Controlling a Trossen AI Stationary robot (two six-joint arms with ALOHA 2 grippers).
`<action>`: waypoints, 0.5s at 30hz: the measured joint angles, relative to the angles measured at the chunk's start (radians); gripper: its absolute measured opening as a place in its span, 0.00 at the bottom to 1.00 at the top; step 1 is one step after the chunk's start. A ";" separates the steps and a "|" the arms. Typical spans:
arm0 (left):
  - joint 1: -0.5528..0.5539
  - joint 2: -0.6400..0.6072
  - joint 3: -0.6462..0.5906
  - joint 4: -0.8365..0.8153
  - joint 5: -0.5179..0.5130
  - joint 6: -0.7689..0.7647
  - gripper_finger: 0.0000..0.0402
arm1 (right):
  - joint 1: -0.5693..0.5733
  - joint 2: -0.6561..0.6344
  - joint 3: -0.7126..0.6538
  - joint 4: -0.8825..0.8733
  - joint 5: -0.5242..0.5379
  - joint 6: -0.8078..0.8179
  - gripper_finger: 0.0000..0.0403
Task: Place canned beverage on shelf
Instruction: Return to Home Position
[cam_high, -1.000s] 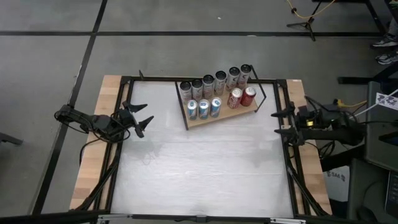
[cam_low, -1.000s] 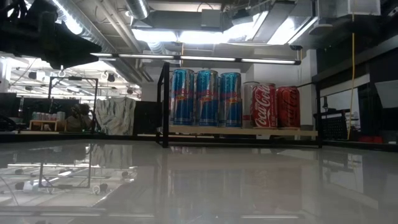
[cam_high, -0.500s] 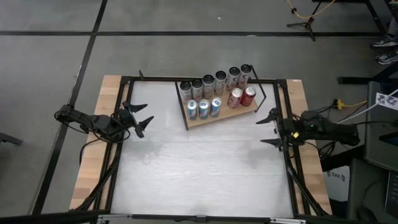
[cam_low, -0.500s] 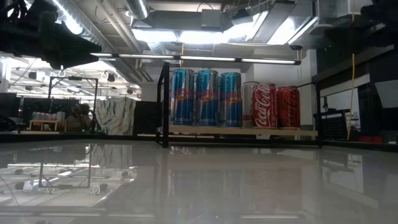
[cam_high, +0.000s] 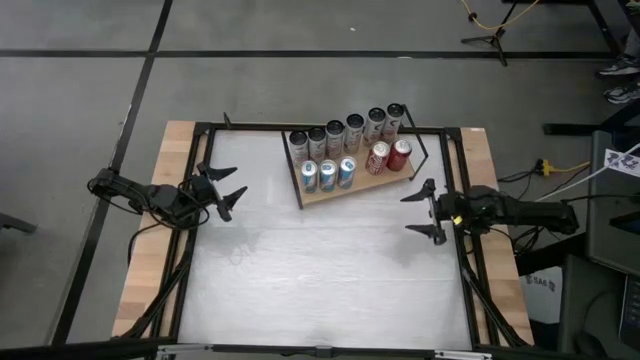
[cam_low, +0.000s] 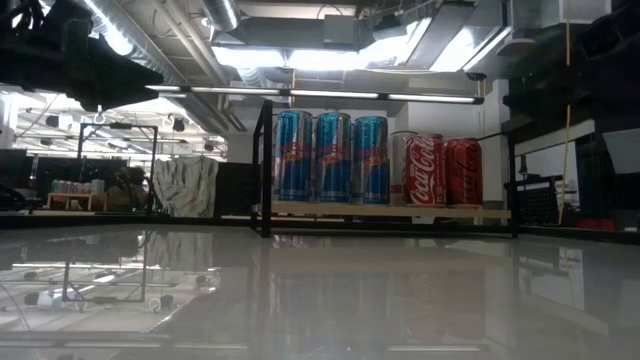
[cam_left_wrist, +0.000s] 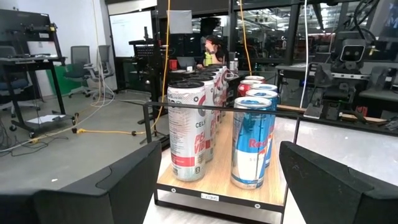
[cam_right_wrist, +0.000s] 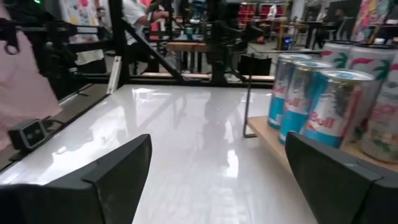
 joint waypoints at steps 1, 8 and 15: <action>0.000 0.000 0.000 -0.001 0.000 0.000 0.80 | 0.000 0.004 0.000 -0.001 0.010 0.001 0.89; 0.000 0.000 0.000 -0.001 0.000 0.000 0.80 | 0.000 0.037 0.000 -0.008 0.048 -0.002 0.89; 0.000 0.000 0.000 -0.001 0.000 0.000 0.80 | 0.000 0.090 0.000 -0.010 0.063 0.065 0.89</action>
